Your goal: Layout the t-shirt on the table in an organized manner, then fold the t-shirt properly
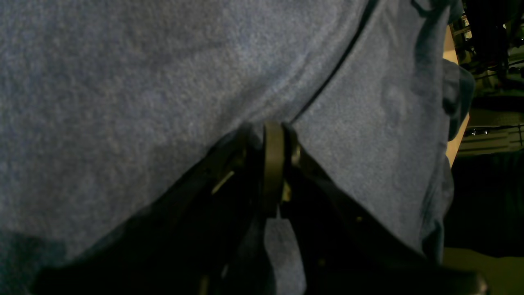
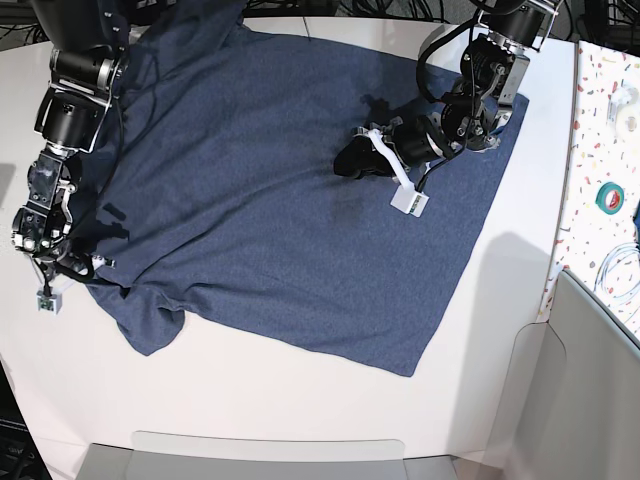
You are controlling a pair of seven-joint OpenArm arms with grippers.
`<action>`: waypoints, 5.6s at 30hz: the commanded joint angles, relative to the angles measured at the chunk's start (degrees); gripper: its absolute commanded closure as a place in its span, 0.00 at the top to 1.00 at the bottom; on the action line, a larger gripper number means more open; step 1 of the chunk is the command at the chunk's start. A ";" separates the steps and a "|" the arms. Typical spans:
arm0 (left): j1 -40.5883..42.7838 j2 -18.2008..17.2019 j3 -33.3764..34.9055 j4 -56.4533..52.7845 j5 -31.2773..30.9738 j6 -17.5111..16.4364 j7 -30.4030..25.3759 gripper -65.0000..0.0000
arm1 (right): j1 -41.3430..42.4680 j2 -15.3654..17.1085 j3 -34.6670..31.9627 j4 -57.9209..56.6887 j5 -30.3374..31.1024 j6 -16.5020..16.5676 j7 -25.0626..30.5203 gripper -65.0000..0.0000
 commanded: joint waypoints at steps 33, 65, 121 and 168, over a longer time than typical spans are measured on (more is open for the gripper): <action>3.84 -1.36 0.06 -2.14 6.10 5.33 5.59 0.08 | 27.27 4.72 -18.46 -31.37 -6.28 -7.98 25.88 0.00; 3.84 -1.27 0.15 -2.14 6.10 5.33 5.59 0.08 | -0.95 3.58 -2.81 -3.41 7.44 -4.38 10.67 0.00; 3.75 -2.24 -0.11 4.90 5.75 5.42 6.20 0.20 | 16.81 1.30 -6.86 -18.27 -7.07 -4.64 22.80 0.00; 3.57 6.29 -11.63 18.96 5.75 5.07 17.10 0.29 | -55.36 -9.61 21.36 46.70 43.57 7.58 -4.36 0.34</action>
